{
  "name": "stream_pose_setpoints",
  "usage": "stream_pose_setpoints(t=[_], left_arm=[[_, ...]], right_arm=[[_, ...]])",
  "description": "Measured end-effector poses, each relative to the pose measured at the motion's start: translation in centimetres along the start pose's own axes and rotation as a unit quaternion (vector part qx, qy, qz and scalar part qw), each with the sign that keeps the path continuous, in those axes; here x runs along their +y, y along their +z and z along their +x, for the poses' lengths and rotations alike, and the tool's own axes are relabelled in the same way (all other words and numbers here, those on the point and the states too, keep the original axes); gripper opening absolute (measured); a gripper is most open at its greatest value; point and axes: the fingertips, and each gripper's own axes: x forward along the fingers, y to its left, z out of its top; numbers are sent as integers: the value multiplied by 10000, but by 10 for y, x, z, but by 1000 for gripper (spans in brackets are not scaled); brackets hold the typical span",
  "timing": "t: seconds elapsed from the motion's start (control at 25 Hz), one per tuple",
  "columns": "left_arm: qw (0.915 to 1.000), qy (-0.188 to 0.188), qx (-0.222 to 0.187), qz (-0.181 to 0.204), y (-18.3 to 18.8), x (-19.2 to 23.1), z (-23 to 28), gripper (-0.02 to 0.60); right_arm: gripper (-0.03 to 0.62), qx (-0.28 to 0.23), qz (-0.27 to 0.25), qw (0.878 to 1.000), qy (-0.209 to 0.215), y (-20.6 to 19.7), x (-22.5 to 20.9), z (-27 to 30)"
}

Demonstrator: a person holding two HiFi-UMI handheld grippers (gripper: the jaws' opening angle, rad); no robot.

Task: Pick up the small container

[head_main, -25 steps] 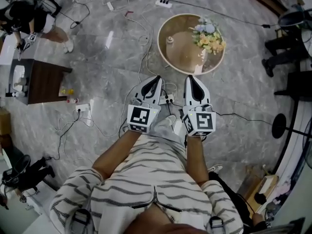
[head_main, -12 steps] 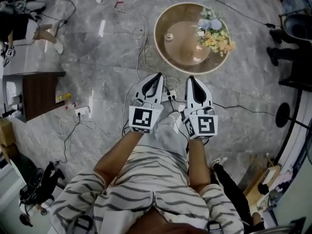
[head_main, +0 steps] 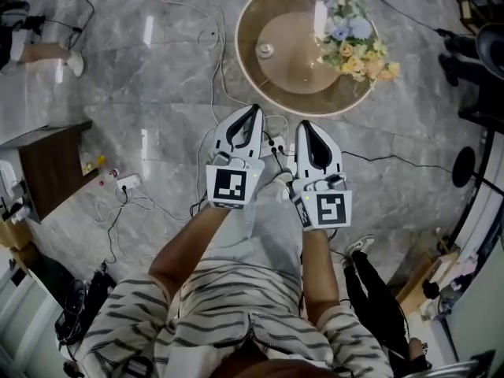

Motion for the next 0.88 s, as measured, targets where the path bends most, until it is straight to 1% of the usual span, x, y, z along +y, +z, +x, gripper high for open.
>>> stream_pose_setpoints(t=[0.28,0.44,0.64,0.88], left_arm=[[9995,71,152,-262,-38,25,52,-4],[9996,70,221,-180,-59,31,74,-3],[9993,149,276,-202,-86,43,102,-5],[9991,143,383,-125,-115,53,136,-5]], right_arm=[[-6,134,-44,9999,-59,-35,-22,38],[-6,186,11,9997,-125,-51,-33,47],[-6,246,103,9995,-155,-73,-39,59],[-6,307,239,9990,-236,-99,-50,77]])
